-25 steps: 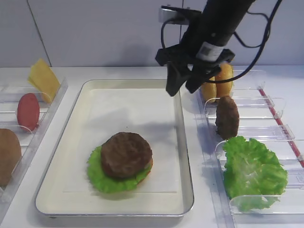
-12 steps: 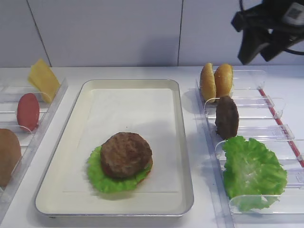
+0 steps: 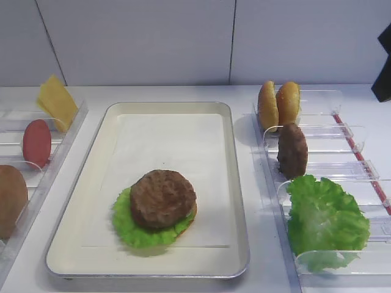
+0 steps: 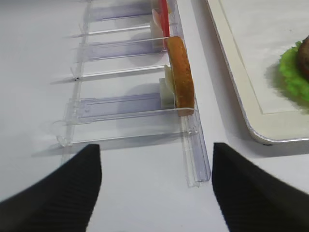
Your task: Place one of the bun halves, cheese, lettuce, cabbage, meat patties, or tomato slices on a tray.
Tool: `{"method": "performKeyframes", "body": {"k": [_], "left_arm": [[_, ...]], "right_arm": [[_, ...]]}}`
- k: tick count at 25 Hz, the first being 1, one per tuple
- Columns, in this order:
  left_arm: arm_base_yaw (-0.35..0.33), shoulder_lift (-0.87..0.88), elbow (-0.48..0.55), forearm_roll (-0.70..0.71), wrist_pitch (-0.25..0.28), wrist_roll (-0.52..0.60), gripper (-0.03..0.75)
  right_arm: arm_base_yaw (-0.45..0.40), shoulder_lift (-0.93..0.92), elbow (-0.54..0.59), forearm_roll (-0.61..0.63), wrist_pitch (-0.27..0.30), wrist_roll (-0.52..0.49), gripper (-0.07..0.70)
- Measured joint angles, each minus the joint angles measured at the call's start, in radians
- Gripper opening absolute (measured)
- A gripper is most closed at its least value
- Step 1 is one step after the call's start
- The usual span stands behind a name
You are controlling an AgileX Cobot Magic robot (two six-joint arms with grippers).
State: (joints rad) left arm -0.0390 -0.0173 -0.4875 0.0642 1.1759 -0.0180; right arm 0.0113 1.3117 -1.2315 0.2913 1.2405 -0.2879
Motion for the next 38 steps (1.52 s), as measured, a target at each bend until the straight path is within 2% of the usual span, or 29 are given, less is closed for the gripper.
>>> {"method": "performKeyframes", "body": {"k": [4, 7, 10, 13, 18, 20, 29, 34, 38], "left_arm": [[0.0, 0.0, 0.0, 0.0, 0.0, 0.0, 0.473], [0.0, 0.0, 0.0, 0.0, 0.0, 0.0, 0.473], [0.0, 0.0, 0.0, 0.0, 0.0, 0.0, 0.473], [0.0, 0.0, 0.0, 0.0, 0.0, 0.0, 0.473], [0.0, 0.0, 0.0, 0.0, 0.0, 0.0, 0.473], [0.0, 0.0, 0.0, 0.0, 0.0, 0.0, 0.473], [0.0, 0.0, 0.0, 0.0, 0.0, 0.0, 0.473], [0.0, 0.0, 0.0, 0.0, 0.0, 0.0, 0.473], [0.0, 0.0, 0.0, 0.0, 0.0, 0.0, 0.473]], "right_arm": [[-0.002, -0.122, 0.085, -0.01, -0.003, -0.007, 0.382], [-0.002, -0.225, 0.161, -0.04, -0.042, -0.007, 0.38], [-0.002, -0.315, 0.239, -0.058, -0.056, -0.007, 0.38], [-0.002, -0.4, 0.328, -0.063, -0.069, 0.024, 0.38], [-0.002, -0.524, 0.48, -0.053, -0.135, 0.072, 0.378], [-0.002, -0.568, 0.521, -0.053, -0.139, 0.075, 0.377], [-0.002, -0.773, 0.616, -0.09, -0.145, 0.079, 0.377], [-0.002, -0.922, 0.665, -0.161, -0.145, 0.124, 0.377], [-0.002, -1.046, 0.718, -0.169, -0.141, 0.143, 0.377]]}}
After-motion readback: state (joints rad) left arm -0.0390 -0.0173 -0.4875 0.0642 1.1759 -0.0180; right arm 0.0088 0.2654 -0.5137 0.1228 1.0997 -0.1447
